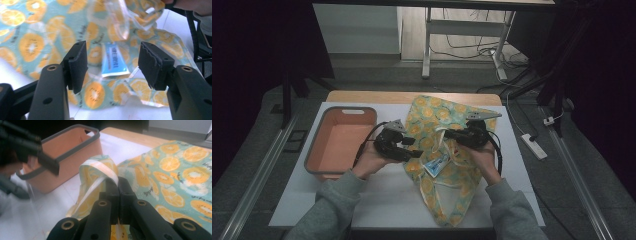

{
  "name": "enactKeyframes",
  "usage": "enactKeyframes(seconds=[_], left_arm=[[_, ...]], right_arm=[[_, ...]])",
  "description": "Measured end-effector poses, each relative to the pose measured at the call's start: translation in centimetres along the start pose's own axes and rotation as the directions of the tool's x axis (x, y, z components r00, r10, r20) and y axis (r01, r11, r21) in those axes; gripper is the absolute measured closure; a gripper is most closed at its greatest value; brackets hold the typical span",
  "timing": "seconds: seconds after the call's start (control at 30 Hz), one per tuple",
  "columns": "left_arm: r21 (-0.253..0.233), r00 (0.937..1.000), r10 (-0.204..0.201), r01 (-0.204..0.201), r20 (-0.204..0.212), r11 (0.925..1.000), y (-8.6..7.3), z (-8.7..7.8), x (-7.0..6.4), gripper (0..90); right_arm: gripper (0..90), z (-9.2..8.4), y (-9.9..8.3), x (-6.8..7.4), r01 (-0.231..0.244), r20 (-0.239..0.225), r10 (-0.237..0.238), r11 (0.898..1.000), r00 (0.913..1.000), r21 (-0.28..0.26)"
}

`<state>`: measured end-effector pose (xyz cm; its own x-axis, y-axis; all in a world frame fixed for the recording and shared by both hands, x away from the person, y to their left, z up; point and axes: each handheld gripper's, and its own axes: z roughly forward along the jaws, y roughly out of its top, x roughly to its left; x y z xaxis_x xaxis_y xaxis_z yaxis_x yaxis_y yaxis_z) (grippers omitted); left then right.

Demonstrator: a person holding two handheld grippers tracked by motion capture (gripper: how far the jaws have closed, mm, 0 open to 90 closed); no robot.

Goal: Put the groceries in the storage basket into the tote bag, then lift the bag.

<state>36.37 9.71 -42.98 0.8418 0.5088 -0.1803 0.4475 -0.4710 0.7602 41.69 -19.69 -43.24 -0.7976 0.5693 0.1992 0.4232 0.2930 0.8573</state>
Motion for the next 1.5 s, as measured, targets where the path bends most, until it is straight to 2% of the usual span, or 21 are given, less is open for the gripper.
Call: enactKeyframes(seconds=[0.23, 0.43, 0.63, 0.77, 0.83, 0.93, 1.07, 1.27, 1.43, 1.5], left_arm=[[0.03, 0.9994, -0.018, 0.019, -0.028, 0.9994, -1.0, -0.9, 1.4, 39.3], [0.046, 0.9989, -0.038, 0.039, -0.029, 0.9982, -2.3, -1.3, 2.2, 39.2], [0.071, 0.9988, -0.023, 0.026, -0.042, 0.9971, -2.2, -0.7, 2.0, 38.5], [0.084, 0.9981, -0.03, 0.034, -0.054, 0.9958, -2.3, -0.2, 2.0, 36.5], [0.089, 0.9967, -0.035, 0.041, -0.073, 0.9952, -2.2, 0.0, 2.0, 34.0], [0.102, 0.9938, -0.041, 0.052, -0.103, 0.9934, -2.2, 1.0, 1.7, 31.1], [0.152, 0.9926, -0.019, 0.037, -0.12, 0.9877, -2.1, 2.7, 1.2, 27.9], [0.198, 0.99, -0.014, 0.042, -0.14, 0.9792, -2.1, 4.6, 1.0, 26.4], [0.23, 0.989, -0.014, 0.048, -0.147, 0.972, -2.3, 5.6, 1.1, 27.7], [0.226, 0.9838, -0.011, 0.052, -0.179, 0.9728, -2.2, 5.8, 1.2, 28.0]], right_arm=[[88.0, 0.3, -1.0, 0.2, -0.002, -0.006, 0.003, 0.999, 1.0, 0.039], [87.7, 0.1, -1.6, 0.5, -0.003, -0.008, 0.003, 0.998, 1.0, 0.061], [87.7, 0.2, -2.0, 0.7, 0.001, -0.008, -0.001, 0.997, 1.0, 0.078], [87.7, 0.2, -2.2, 0.8, 0.003, -0.007, -0.003, 0.997, 1.0, 0.083], [87.5, 0.1, -2.2, 0.8, 0.006, -0.007, -0.006, 0.997, 1.0, 0.081], [87.5, 0.1, -2.2, 0.8, 0.007, -0.008, -0.006, 0.997, 0.9999, 0.083], [87.5, 0.1, -2.4, 0.7, 0.003, -0.004, -0.003, 0.996, 1.0, 0.086], [87.3, -0.2, -2.3, 0.7, 0.004, 0.0, -0.004, 0.997, 1.0, 0.083], [87.3, -0.5, -2.4, 0.5, -0.001, 0.005, 0.0, 0.997, 1.0, 0.079], [87.3, -0.6, -2.5, 0.3, -0.004, 0.007, 0.003, 0.997, 1.0, 0.079]])
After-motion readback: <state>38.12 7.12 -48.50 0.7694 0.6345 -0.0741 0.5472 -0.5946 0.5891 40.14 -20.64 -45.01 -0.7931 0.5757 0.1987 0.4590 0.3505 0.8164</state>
